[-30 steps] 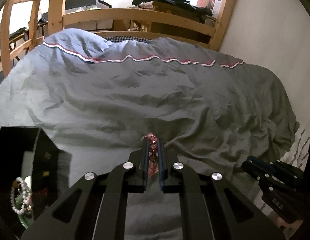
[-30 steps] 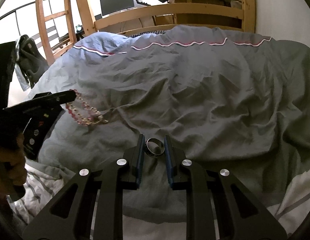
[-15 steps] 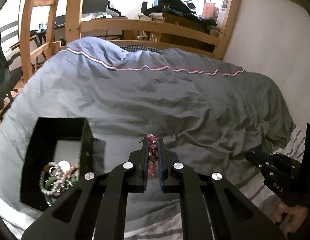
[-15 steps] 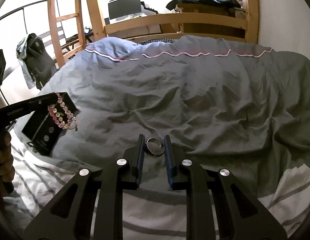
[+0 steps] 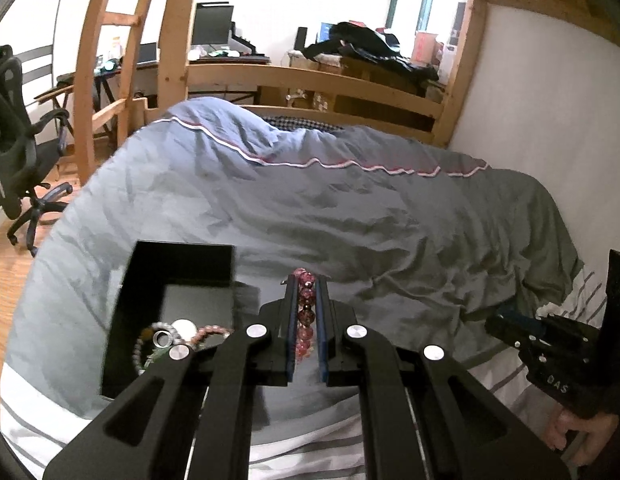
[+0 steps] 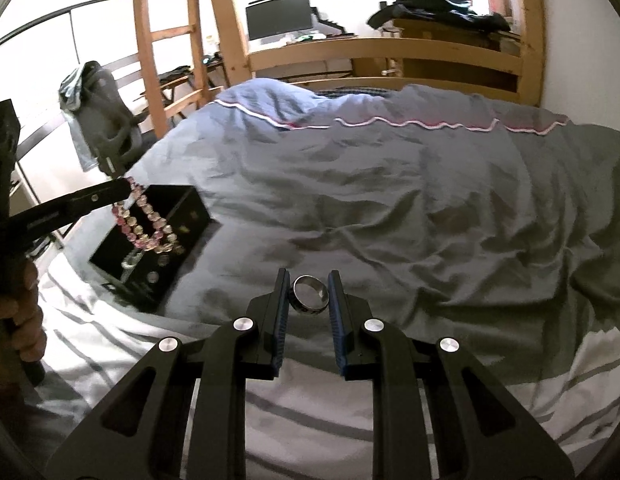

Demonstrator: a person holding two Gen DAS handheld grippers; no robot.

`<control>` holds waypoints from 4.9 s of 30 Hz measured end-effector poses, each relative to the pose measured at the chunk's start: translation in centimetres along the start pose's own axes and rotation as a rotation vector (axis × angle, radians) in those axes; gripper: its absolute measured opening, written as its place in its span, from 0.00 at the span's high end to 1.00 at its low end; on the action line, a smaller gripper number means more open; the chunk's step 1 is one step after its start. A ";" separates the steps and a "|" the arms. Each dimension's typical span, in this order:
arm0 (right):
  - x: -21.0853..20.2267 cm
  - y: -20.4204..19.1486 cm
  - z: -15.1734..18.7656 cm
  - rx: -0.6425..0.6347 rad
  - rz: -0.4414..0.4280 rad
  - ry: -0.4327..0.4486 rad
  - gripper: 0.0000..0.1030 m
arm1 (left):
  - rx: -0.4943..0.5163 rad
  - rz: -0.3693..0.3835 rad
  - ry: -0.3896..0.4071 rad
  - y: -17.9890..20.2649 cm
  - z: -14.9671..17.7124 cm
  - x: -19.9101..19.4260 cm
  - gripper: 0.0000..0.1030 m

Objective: Organize jewelry

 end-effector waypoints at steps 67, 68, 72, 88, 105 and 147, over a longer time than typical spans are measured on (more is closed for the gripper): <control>3.6 -16.6 -5.6 -0.191 -0.140 0.018 0.04 | -0.174 -0.317 0.052 -13.8 -1.8 -4.8 0.06; 3.3 -16.8 -5.5 -0.202 -0.140 0.016 0.04 | -0.158 -0.333 0.053 -13.7 -1.3 -5.2 0.06; 2.2 -17.1 -5.0 -0.247 -0.132 0.022 0.04 | -0.125 -0.375 0.034 -14.5 0.7 -6.2 0.06; -1.2 -15.9 -2.0 -0.274 -0.180 -0.006 0.04 | 0.053 -0.430 0.026 -10.4 5.7 -10.7 0.06; -1.3 -15.0 -0.7 -0.265 -0.181 -0.048 0.04 | 0.084 -0.471 -0.029 -9.6 6.7 -8.9 0.06; -1.0 -14.5 -0.2 -0.260 -0.177 -0.067 0.04 | 0.075 -0.455 -0.040 -9.5 6.9 -8.4 0.06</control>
Point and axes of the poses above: each gripper's, at about its wrist camera, not at the fingertips, and x roughly the way its jaws point, y to its right, z to its underside, the point moved 6 cm from there along x, roughly the way its jaws point, and after that the axes turned 6 degrees about -x, right-handed, at the moved point
